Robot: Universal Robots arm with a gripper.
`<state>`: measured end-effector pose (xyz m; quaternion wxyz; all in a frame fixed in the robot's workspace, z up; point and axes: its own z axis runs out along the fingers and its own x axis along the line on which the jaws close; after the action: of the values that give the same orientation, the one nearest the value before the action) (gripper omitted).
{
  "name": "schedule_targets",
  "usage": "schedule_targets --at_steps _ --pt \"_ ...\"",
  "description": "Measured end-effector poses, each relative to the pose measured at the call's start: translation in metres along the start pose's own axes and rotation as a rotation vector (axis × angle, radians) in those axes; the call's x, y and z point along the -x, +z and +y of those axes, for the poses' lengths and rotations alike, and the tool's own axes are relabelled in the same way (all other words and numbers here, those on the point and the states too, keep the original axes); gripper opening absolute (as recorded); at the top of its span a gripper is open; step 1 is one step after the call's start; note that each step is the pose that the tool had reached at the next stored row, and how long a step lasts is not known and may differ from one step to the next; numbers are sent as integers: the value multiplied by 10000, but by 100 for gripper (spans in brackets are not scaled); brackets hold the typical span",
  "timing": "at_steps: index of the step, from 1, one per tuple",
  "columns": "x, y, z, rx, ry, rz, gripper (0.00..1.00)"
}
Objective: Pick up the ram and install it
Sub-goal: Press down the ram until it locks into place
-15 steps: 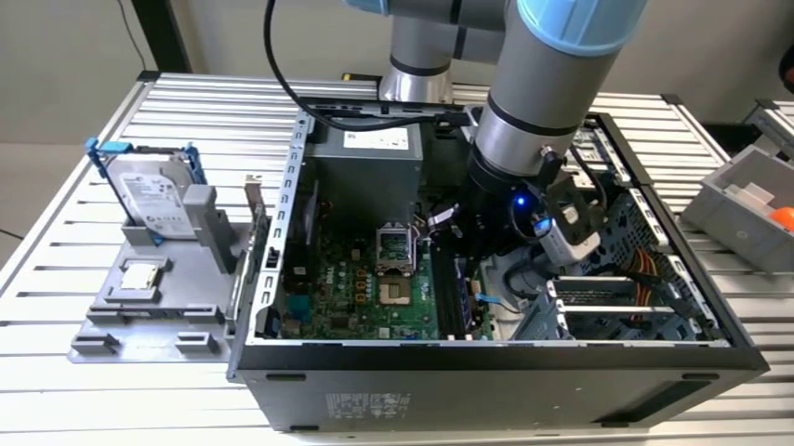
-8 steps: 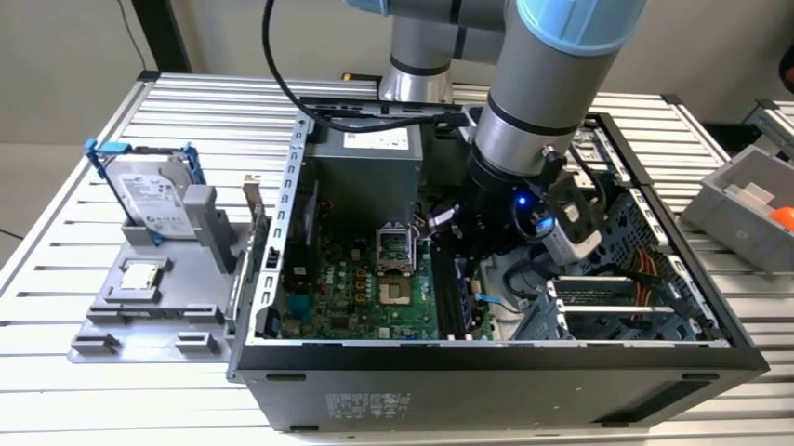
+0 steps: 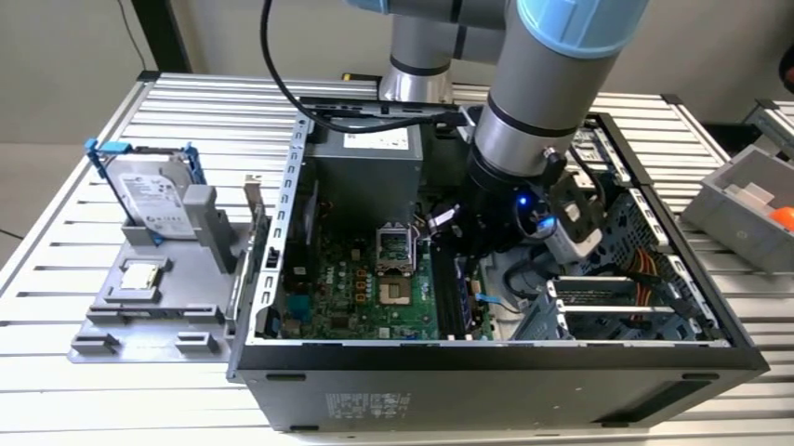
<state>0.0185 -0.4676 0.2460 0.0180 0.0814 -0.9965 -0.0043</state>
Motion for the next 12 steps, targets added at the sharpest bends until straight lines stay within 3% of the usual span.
schedule_targets --at_steps 1,3,6,12 --pt "0 -1 0 95 -22 -16 0" --pt "-1 -1 1 158 -89 -68 0" --pt "1 1 0 139 -351 -167 0" --pt "0 -1 0 102 -1038 -242 0"
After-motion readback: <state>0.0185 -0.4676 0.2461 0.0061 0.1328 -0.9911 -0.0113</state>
